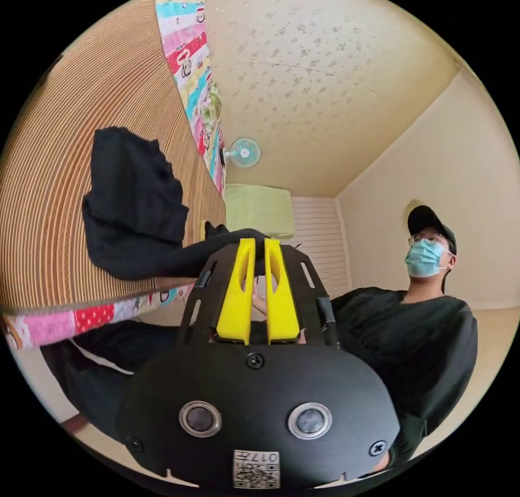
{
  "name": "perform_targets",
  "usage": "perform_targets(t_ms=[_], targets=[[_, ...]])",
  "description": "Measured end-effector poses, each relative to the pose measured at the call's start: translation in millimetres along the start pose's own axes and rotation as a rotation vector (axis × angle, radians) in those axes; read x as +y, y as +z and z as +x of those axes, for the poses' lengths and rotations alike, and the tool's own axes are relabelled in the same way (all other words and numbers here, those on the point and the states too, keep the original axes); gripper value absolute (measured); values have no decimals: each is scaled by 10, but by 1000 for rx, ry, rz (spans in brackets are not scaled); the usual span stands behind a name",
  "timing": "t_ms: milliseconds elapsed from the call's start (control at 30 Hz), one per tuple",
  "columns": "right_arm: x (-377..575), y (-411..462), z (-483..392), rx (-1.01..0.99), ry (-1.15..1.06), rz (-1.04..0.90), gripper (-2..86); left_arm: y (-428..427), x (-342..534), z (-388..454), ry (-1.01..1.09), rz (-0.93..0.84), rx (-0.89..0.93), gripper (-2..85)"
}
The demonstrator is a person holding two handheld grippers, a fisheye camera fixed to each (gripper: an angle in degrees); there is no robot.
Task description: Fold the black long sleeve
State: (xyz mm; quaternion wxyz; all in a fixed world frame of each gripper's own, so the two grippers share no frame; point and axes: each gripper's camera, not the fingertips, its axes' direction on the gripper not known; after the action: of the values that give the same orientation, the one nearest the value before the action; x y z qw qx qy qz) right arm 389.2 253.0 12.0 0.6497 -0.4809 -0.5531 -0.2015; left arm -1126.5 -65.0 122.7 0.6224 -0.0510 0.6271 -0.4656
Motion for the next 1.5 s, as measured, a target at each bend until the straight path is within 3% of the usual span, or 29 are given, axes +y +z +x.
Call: perform_targets(t_ms=[133, 267, 367, 533, 700, 800, 933, 1000, 1167, 1233, 1400, 1500], targets=[[-800, 292, 565, 79, 165, 225, 46, 150, -1213, -369, -83, 132, -191, 70], [-1076, 532, 574, 104, 244, 421, 36, 76, -1929, -608, -174, 182, -390, 98], [-1283, 900, 461, 148, 189, 249, 30, 65, -2111, -505, -117, 140, -539, 110], [-984, 1941, 252, 852, 67, -308, 19, 273, -1328, -846, -184, -37, -780, 162], [-601, 2557, 406, 1270, -26, -531, 8, 345, -455, -1496, -429, -111, -778, 179], [-536, 2691, 648, 1412, -3, -637, 4, 405, -276, -1691, -457, -113, -813, 126], [-626, 2632, 781, 1370, 63, -684, 4, 538, -432, -1816, -365, -223, -872, 5], [-707, 2599, 772, 1321, 92, -686, 5, 567, -543, -1769, -286, -298, -900, -2], [-767, 2602, 650, 1310, 83, -689, 11, 586, -656, -1569, -104, -521, -873, 11], [-767, 2588, 485, 1346, 49, -633, 23, 600, -590, -1522, -71, -568, -934, 114], [-683, 2307, 91, 1479, 101, -356, 103, 702, -478, -1538, -66, -502, -975, 143], [-559, 2275, 196, 1412, 113, -484, 92, 838, -407, -1691, -100, -484, -976, 112]])
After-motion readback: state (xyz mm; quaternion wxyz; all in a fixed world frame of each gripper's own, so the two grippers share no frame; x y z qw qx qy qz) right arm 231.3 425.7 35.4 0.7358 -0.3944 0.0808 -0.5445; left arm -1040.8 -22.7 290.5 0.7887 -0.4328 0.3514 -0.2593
